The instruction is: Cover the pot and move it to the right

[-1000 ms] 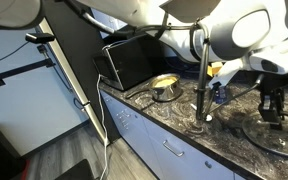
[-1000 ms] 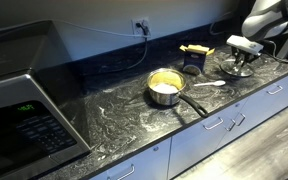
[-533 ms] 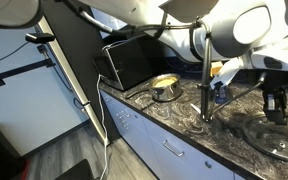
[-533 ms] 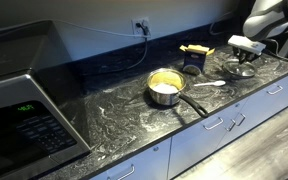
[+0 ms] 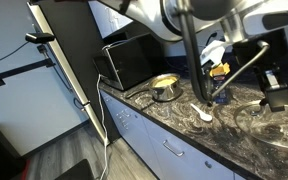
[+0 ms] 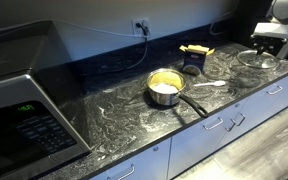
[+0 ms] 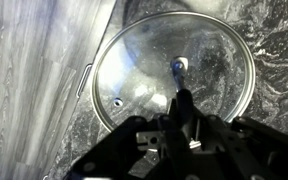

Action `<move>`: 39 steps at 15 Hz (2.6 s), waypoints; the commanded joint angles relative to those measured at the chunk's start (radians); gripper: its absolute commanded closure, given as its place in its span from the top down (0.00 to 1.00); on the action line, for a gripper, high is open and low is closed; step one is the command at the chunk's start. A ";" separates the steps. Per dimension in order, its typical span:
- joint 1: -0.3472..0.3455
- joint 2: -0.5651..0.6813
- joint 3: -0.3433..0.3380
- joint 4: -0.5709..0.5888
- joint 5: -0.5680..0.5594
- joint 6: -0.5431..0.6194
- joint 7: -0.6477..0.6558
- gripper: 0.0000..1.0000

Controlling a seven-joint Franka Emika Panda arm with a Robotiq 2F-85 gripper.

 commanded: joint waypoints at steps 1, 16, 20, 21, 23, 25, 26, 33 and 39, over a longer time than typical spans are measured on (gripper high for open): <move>0.001 -0.194 0.024 -0.150 -0.040 -0.045 -0.147 0.02; 0.126 -0.624 0.301 -0.486 0.073 -0.100 -0.687 0.02; 0.207 -0.651 0.341 -0.502 0.133 -0.128 -0.837 0.02; 0.221 -0.654 0.338 -0.504 0.145 -0.133 -0.892 0.02; 0.201 -0.611 0.353 -0.486 0.123 -0.110 -0.812 0.09; 0.198 -0.605 0.354 -0.487 0.122 -0.110 -0.810 0.09; 0.194 -0.602 0.352 -0.487 0.122 -0.110 -0.810 0.09; 0.232 -0.475 0.394 -0.325 0.141 -0.086 -0.807 0.02; 0.242 -0.264 0.433 -0.091 0.108 -0.019 -0.818 0.02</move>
